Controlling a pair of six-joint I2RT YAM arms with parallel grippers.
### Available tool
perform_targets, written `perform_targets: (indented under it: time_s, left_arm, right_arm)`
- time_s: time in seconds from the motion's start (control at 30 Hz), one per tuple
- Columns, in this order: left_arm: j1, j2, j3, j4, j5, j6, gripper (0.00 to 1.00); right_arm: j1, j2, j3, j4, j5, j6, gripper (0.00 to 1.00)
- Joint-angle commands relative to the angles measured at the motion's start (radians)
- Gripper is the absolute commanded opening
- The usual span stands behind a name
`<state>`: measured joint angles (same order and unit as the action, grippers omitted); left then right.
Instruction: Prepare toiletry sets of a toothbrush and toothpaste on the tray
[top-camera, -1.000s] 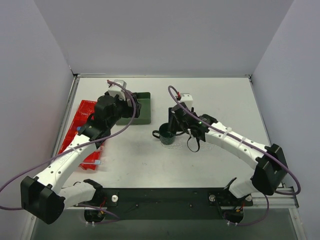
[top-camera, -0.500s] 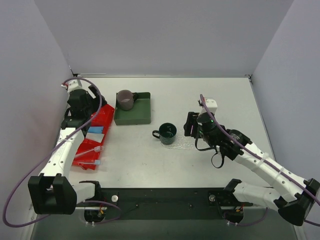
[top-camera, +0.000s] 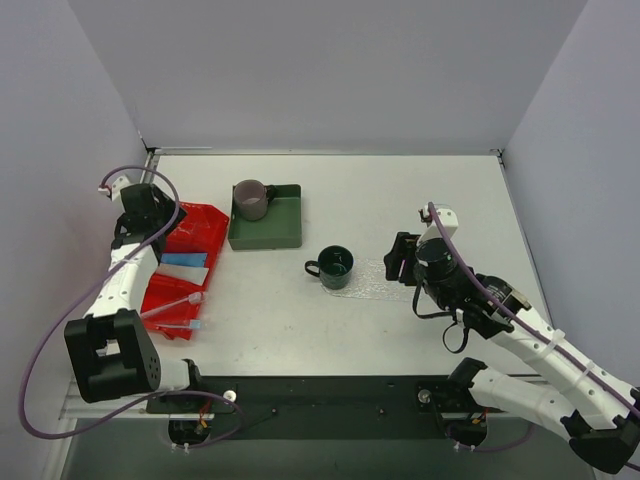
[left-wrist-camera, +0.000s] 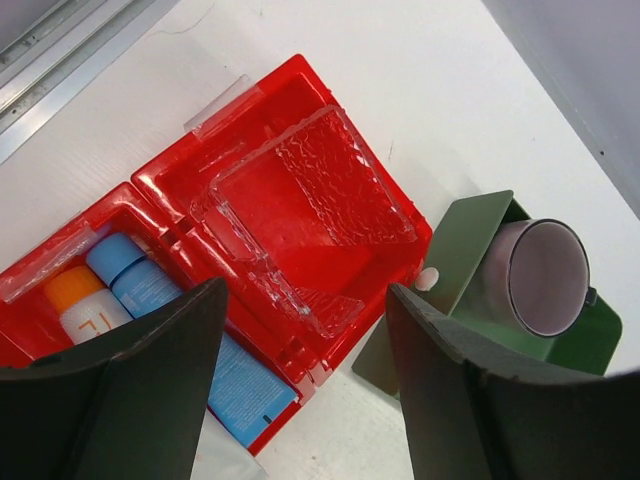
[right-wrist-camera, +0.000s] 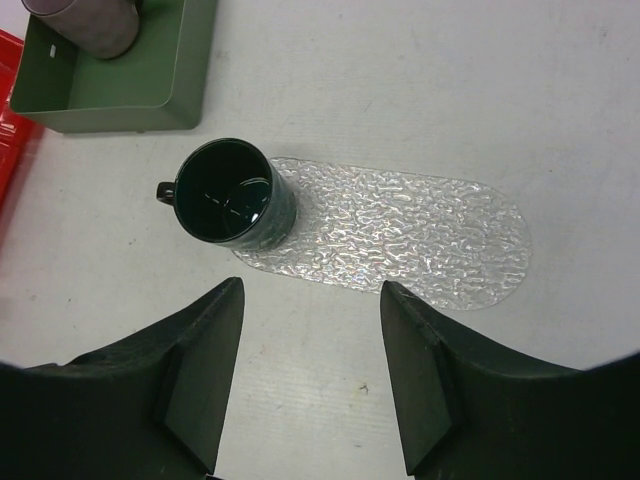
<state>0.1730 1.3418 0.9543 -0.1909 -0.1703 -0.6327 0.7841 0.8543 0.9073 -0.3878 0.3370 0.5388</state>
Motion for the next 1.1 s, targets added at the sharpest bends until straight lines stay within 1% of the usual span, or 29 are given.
perform_targets:
  time_s: [0.0, 0.1, 0.27, 0.4, 0.53, 0.6, 0.97, 1.07]
  left_arm:
    - [0.005, 0.031, 0.02, 0.051, 0.031, -0.002, 0.73]
    - [0.008, 0.059, 0.029, 0.059, 0.04, 0.013, 0.71]
    - [0.022, 0.094, 0.043, 0.038, 0.04, 0.011, 0.71]
    - [0.037, 0.117, 0.047, 0.048, 0.071, 0.005, 0.7]
    - [0.037, 0.138, 0.05, 0.077, 0.13, 0.011, 0.63]
    - [0.037, 0.152, 0.06, 0.077, 0.138, 0.019, 0.6]
    - [0.042, 0.189, 0.083, 0.054, 0.121, 0.031, 0.59]
    - [0.042, 0.204, 0.089, 0.054, 0.104, 0.048, 0.57]
  right_arm:
    - [-0.006, 0.017, -0.005, -0.01, 0.031, 0.007, 0.52]
    - [-0.006, 0.022, -0.005, -0.006, 0.027, 0.007, 0.51]
    - [-0.006, 0.023, -0.008, -0.002, 0.027, 0.01, 0.51]
    - [-0.006, 0.023, -0.01, 0.001, 0.027, 0.009, 0.5]
    - [-0.005, 0.026, -0.008, 0.003, 0.027, 0.01, 0.5]
    - [-0.006, 0.031, -0.007, 0.006, 0.025, 0.009, 0.5]
    - [-0.006, 0.046, -0.007, 0.012, 0.02, 0.009, 0.5]
    - [-0.005, 0.051, -0.008, 0.013, 0.02, 0.01, 0.5]
